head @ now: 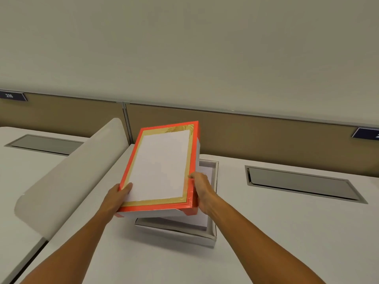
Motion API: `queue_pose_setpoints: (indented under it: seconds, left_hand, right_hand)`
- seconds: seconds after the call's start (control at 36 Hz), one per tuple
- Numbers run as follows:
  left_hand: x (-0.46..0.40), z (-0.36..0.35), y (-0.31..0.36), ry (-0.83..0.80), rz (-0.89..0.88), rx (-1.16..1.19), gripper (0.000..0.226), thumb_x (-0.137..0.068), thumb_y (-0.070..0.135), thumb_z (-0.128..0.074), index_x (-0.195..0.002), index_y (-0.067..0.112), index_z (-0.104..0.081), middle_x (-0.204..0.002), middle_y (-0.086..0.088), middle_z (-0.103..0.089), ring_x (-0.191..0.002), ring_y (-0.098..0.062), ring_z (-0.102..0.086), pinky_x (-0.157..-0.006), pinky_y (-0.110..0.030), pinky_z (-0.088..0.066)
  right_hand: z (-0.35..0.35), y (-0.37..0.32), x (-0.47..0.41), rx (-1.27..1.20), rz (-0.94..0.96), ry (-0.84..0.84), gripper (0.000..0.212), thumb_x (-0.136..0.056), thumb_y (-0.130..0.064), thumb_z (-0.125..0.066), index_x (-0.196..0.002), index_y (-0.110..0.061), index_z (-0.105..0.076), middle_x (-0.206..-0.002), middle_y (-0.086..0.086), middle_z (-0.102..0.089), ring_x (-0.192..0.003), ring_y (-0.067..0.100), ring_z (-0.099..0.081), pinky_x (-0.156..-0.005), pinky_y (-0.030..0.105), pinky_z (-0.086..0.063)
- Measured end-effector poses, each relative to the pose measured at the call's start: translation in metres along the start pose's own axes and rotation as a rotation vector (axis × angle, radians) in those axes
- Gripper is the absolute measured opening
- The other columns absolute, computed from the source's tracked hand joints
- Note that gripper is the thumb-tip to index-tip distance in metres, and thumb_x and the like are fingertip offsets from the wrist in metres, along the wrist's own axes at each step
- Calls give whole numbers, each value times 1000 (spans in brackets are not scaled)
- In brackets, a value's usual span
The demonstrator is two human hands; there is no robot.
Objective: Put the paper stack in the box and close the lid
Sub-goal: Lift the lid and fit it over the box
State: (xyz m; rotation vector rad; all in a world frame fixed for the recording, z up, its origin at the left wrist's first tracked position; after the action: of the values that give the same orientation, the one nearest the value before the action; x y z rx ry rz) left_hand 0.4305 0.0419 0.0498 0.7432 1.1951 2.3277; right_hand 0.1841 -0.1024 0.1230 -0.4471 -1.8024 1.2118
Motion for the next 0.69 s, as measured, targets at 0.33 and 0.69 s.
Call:
queue_pose_setpoints:
  seconds: [0.33,0.69]
  left_hand:
    - [3,-26,28,-66,-130,-143,52,-95,51,-49,-133,14,-47,-118,-6,-60,-101,-28,-61,-90,-45,-52]
    - [5,-53,24,-73,-129,-209,51,-96,49,-49,-131,11,-48,-117,-8,-60,-98,-26,-58,-93,-46,-51]
  right_hand:
    - [27,32,-3,292,-8,319,78,-93,-54,-54,-156,-36,-11,-144,9,-40,-123,32,-54,-99,50,-54]
    - [50,50,-5,374,-98,345,77,-95,-54,-51,-156,-34,-7,-140,13,-38,-121,31,-52,-100,49,-52]
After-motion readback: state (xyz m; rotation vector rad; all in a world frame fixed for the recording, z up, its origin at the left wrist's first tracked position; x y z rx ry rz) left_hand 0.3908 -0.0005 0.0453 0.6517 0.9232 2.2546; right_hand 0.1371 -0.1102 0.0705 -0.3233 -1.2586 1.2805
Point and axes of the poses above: each hand's wrist, its own x-axis away from the middle knuckle, its own z-axis out of the back of the hand, y = z × x, the point moved 2 cm from there along -x, towards the middle knuckle
